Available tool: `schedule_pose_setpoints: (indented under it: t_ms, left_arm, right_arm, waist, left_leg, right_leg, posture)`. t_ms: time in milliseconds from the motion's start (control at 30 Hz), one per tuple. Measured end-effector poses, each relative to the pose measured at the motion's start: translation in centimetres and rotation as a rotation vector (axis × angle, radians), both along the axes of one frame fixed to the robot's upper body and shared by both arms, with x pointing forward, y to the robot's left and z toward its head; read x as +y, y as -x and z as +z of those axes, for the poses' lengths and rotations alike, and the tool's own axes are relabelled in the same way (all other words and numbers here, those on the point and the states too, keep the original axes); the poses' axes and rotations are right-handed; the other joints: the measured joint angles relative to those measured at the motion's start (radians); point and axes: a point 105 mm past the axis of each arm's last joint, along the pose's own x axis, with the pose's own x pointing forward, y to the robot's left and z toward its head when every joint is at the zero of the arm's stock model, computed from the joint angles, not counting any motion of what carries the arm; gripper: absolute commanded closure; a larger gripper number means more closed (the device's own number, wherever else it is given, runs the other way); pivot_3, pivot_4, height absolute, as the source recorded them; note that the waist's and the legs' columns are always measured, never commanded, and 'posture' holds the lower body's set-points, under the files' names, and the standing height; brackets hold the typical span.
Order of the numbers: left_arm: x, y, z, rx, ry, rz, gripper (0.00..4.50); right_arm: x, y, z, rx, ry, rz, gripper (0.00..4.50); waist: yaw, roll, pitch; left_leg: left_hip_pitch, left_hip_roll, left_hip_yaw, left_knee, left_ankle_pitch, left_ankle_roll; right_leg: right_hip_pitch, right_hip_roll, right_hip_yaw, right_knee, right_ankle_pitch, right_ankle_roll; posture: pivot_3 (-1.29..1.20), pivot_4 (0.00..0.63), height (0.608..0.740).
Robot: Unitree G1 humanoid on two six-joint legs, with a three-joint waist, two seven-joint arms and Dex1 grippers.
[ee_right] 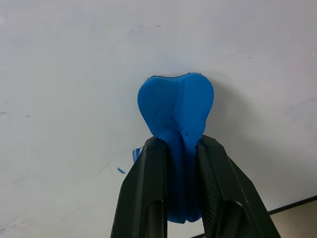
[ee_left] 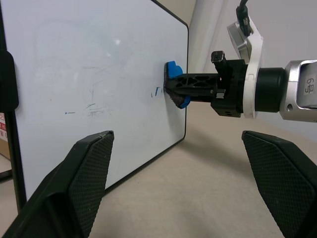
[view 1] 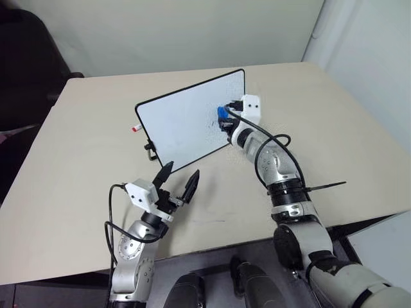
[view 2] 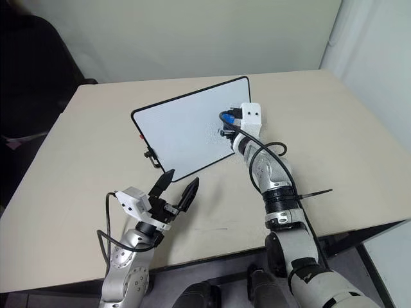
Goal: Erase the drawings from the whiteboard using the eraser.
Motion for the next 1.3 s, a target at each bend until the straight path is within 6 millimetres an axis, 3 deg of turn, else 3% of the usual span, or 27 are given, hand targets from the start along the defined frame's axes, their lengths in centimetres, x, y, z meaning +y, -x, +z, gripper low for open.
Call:
schedule_pose_setpoints:
  t_ms: [100,267,433,633,800,967,1067,1167,1300]
  left_arm:
    - [0.0,0.0,0.0,0.000,0.001,0.001,0.00]
    - [-0.1,0.1,0.4,-0.014,0.004,-0.001,0.00]
    - [-0.1,0.2,0.4,-0.015,0.004,-0.001,0.00]
    - [-0.2,0.1,0.5,-0.017,0.003,-0.003,0.00]
    - [-0.2,0.1,0.5,-0.018,0.003,-0.004,0.00]
    - [-0.4,-0.2,0.7,-0.026,0.010,-0.009,0.00]
    - [-0.6,-0.3,0.6,-0.019,0.017,-0.012,0.00]
    - [-0.7,-0.3,0.4,-0.014,0.020,-0.015,0.00]
    - [-0.9,-0.4,0.7,-0.024,0.022,-0.019,0.00]
  right_arm:
    - [1.1,0.7,-0.6,-0.007,0.070,0.054,4.07]
    - [3.1,2.6,-3.6,0.067,0.145,0.166,4.07]
    - [4.2,3.8,-4.3,0.074,0.183,0.243,4.07]
    - [3.0,2.9,-3.9,0.088,0.150,0.196,4.07]
    - [1.4,1.8,-1.8,0.040,0.086,0.141,4.07]
    - [1.1,1.7,0.3,-0.019,0.021,0.135,4.07]
    - [1.5,1.9,0.4,-0.028,0.043,0.152,4.07]
    - [2.3,2.5,-1.0,0.001,0.125,0.178,4.07]
    - [3.6,4.5,-6.7,0.162,0.269,0.271,4.07]
  waist:
    - [-0.002,0.000,0.000]
    - [-0.005,0.000,0.000]
    - [-0.005,0.000,0.000]
    - [-0.002,0.000,0.000]
    - [0.000,0.000,0.000]
    - [0.000,0.000,0.000]
    - [0.000,0.000,0.000]
    - [-0.003,0.000,0.000]
    - [0.000,0.000,0.000]
  left_leg:
    - [0.001,0.000,0.000,0.000,-0.001,-0.001]
    - [0.001,0.000,0.000,-0.002,-0.003,-0.004]
    - [0.001,0.000,0.000,-0.004,-0.005,-0.004]
    - [0.001,0.000,0.000,-0.003,-0.005,-0.004]
    - [0.000,0.000,0.000,-0.001,-0.004,-0.003]
    - [0.000,0.000,0.000,-0.002,-0.005,-0.003]
    - [0.000,0.000,0.000,-0.002,-0.006,-0.003]
    - [0.002,0.001,0.000,-0.003,-0.006,-0.004]
    - [0.002,0.001,0.000,-0.003,-0.006,-0.004]
  right_leg:
    - [0.000,0.000,-0.001,0.000,0.000,0.000]
    - [-0.002,0.000,-0.001,0.000,0.001,0.001]
    - [-0.004,0.000,-0.002,0.000,0.003,0.000]
    - [-0.004,0.000,-0.002,0.000,0.004,-0.001]
    - [-0.003,0.000,-0.001,0.000,0.004,-0.002]
    - [-0.004,0.000,-0.001,0.000,0.004,-0.001]
    - [-0.004,0.000,-0.002,0.000,0.004,-0.001]
    - [-0.004,0.000,-0.003,0.000,0.004,-0.001]
    - [-0.004,0.000,-0.004,0.000,0.004,-0.002]
  posture:
    - [0.00,0.150,0.740]
    - [0.00,0.150,0.740]
    - [0.00,0.150,0.740]
    - [0.00,0.150,0.740]
    - [0.00,0.150,0.740]
    - [0.00,0.150,0.740]
    - [0.00,0.150,0.740]
    - [0.00,0.150,0.740]
    - [0.00,0.150,0.740]
